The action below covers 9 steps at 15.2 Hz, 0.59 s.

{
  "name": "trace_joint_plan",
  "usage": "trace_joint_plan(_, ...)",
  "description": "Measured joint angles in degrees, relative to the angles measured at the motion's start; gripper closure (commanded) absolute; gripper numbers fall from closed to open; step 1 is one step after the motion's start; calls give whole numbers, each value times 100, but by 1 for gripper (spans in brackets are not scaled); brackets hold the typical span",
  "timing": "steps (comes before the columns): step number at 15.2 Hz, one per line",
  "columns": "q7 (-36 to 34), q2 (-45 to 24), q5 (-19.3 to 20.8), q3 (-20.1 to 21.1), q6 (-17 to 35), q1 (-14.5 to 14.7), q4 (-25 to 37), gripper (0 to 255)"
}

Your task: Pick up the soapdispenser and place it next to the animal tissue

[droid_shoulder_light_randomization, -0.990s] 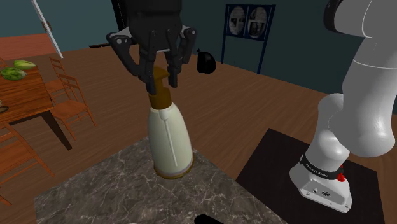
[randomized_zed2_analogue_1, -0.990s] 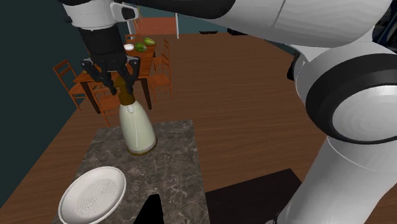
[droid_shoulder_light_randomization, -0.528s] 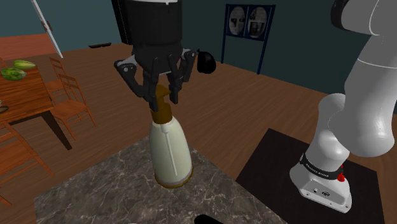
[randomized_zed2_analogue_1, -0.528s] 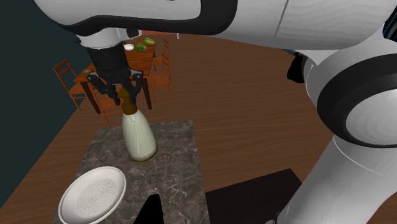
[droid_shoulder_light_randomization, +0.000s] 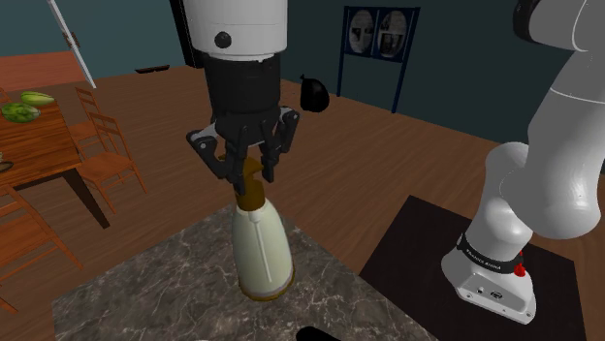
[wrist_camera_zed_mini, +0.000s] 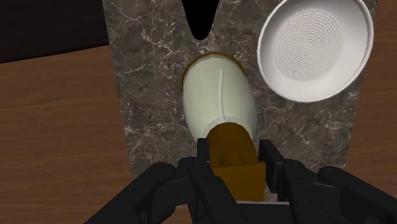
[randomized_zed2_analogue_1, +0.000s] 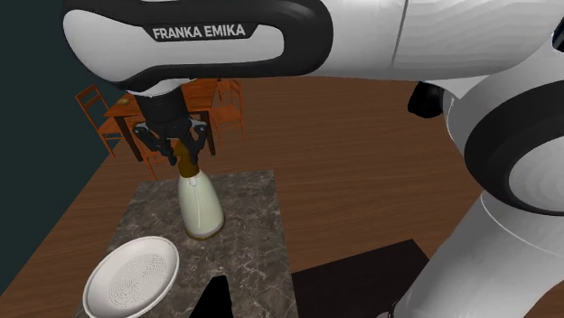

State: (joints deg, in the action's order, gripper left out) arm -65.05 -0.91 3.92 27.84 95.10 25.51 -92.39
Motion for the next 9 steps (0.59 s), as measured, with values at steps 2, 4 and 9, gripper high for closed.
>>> trace_joint_plan(2, 9, 36, -16, -9, 169, -10, -200, 255)
trace_joint_plan(4, 8, 74, -33, -12, 329, -14, -394, 255)
trace_joint_plan(9, -17, 80, -32, -12, 726, -14, -797, 255)
